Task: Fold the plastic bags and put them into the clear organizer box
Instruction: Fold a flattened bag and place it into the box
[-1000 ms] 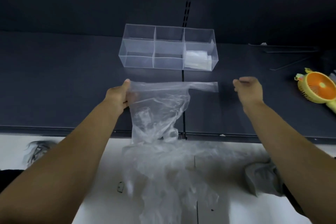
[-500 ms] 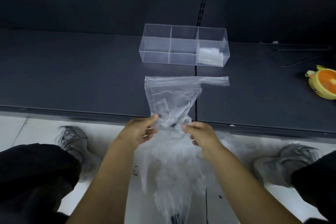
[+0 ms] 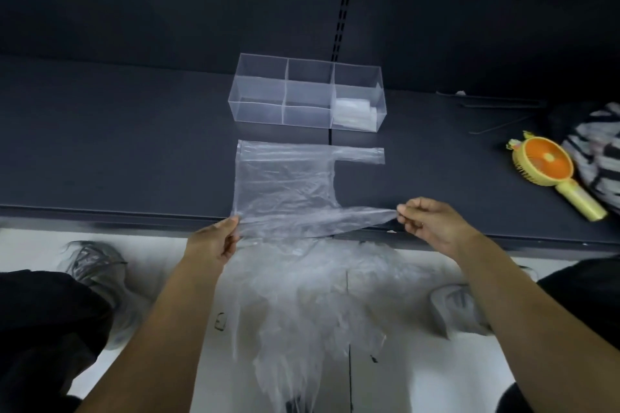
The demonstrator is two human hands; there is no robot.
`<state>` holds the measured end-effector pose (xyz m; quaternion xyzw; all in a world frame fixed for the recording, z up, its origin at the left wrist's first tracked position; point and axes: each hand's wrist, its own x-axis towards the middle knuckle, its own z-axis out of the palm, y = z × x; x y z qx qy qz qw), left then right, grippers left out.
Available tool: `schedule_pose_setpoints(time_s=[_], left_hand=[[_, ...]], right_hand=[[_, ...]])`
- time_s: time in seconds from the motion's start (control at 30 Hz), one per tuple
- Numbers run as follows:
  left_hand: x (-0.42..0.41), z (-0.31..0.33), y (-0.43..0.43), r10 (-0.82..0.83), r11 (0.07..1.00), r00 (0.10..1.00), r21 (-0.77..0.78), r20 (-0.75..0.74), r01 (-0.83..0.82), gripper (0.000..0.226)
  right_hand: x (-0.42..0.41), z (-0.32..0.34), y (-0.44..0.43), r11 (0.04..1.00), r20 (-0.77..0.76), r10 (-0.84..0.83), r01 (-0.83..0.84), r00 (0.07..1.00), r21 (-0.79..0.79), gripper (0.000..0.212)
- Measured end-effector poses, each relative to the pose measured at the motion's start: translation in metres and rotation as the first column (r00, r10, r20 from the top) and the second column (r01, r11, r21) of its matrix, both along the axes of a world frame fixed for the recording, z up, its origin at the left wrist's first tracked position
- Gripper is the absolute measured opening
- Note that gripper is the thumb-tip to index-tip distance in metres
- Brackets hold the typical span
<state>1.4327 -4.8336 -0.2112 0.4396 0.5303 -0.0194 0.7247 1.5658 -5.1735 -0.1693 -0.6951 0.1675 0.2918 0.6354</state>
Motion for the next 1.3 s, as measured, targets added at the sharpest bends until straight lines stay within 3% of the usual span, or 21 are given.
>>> schedule_pose_setpoints(time_s=[0.1, 0.13, 0.2, 0.27, 0.33, 0.43, 0.5, 0.7, 0.77, 0.9, 0.93, 1.03, 1.1, 1.13, 1.2, 1.23, 1.3], left_hand=[[-0.003, -0.004, 0.001, -0.015, 1.0, 1.0, 0.01, -0.024, 0.015, 0.01], [-0.003, -0.003, 0.001, -0.024, 1.0, 0.999, 0.011, -0.034, 0.025, 0.015], [-0.002, -0.002, 0.0, -0.042, 0.999, 0.998, 0.014, -0.051, 0.043, 0.027], [-0.002, -0.001, -0.001, -0.044, 0.999, 0.997, 0.014, -0.06, 0.045, 0.033], [-0.005, 0.0, -0.003, -0.039, 0.999, 0.997, 0.0, -0.07, 0.04, 0.036], [-0.011, -0.002, -0.005, -0.071, 0.997, 0.993, -0.02, -0.089, 0.069, 0.037], [-0.014, -0.004, -0.008, -0.124, 0.992, 0.989, -0.034, -0.085, 0.122, 0.032], [-0.015, -0.008, -0.012, -0.14, 0.982, 0.989, -0.137, -0.051, 0.132, 0.015], [-0.015, -0.01, -0.012, -0.108, 0.985, 0.993, -0.138, -0.056, 0.099, 0.016], [-0.015, -0.008, -0.013, -0.079, 0.987, 0.996, -0.143, -0.048, 0.071, 0.016], [-0.016, -0.008, -0.014, -0.082, 0.986, 0.995, -0.146, -0.048, 0.074, 0.015], [-0.018, -0.008, -0.013, -0.07, 0.984, 0.997, -0.167, -0.035, 0.063, 0.014], [-0.019, -0.008, -0.013, -0.05, 0.983, 0.999, -0.177, -0.016, 0.047, 0.016], [-0.019, -0.009, -0.013, -0.044, 0.983, 0.999, -0.179, -0.006, 0.042, 0.019], [-0.018, -0.008, -0.015, -0.044, 0.982, 0.999, -0.185, 0.007, 0.044, 0.021], [-0.017, -0.006, -0.016, -0.049, 0.981, 0.999, -0.189, 0.003, 0.049, 0.019], [-0.015, -0.002, -0.019, -0.064, 0.98, 0.998, -0.192, -0.024, 0.058, 0.023]], right_hand=[[-0.001, -0.002, -0.008, 0.996, 0.124, 0.01, 0.0, 0.992, -0.084, 0.011], [-0.003, -0.003, -0.009, 0.994, 0.114, 0.059, -0.048, 0.992, -0.094, 0.005], [-0.007, -0.005, -0.013, 0.967, 0.042, 0.23, -0.224, 0.972, -0.126, 0.016], [-0.01, -0.006, -0.015, 0.879, -0.031, 0.426, -0.421, 0.904, -0.223, 0.027], [-0.011, -0.01, -0.014, 0.796, -0.018, 0.521, -0.493, 0.853, -0.352, 0.03], [-0.016, -0.016, -0.004, 0.773, 0.108, 0.526, -0.42, 0.844, -0.476, 0.019], [-0.021, -0.021, 0.002, 0.807, 0.181, 0.483, -0.356, 0.857, -0.47, 0.011], [-0.026, -0.026, 0.016, 0.853, 0.292, 0.342, -0.166, 0.893, -0.494, 0.024], [-0.025, -0.029, 0.022, 0.819, 0.332, 0.288, -0.051, 0.898, -0.572, 0.027], [-0.028, -0.033, 0.032, 0.633, 0.449, 0.209, 0.23, 0.869, -0.74, 0.041], [-0.03, -0.035, 0.033, 0.623, 0.451, 0.178, 0.255, 0.875, -0.74, 0.044], [-0.033, -0.037, 0.029, 0.784, 0.35, 0.026, 0.198, 0.936, -0.588, 0.034], [-0.033, -0.033, 0.022, 0.913, 0.239, -0.123, 0.204, 0.963, -0.354, 0.012], [-0.034, -0.029, 0.018, 0.951, 0.156, -0.196, 0.227, 0.968, -0.211, 0.021], [-0.033, -0.025, 0.009, 0.949, -0.027, -0.308, 0.309, 0.951, 0.062, 0.037], [-0.032, -0.023, 0.007, 0.928, -0.098, -0.334, 0.345, 0.938, 0.138, 0.033], [-0.028, -0.021, 0.006, 0.913, -0.15, -0.355, 0.377, 0.923, 0.154, 0.019]])
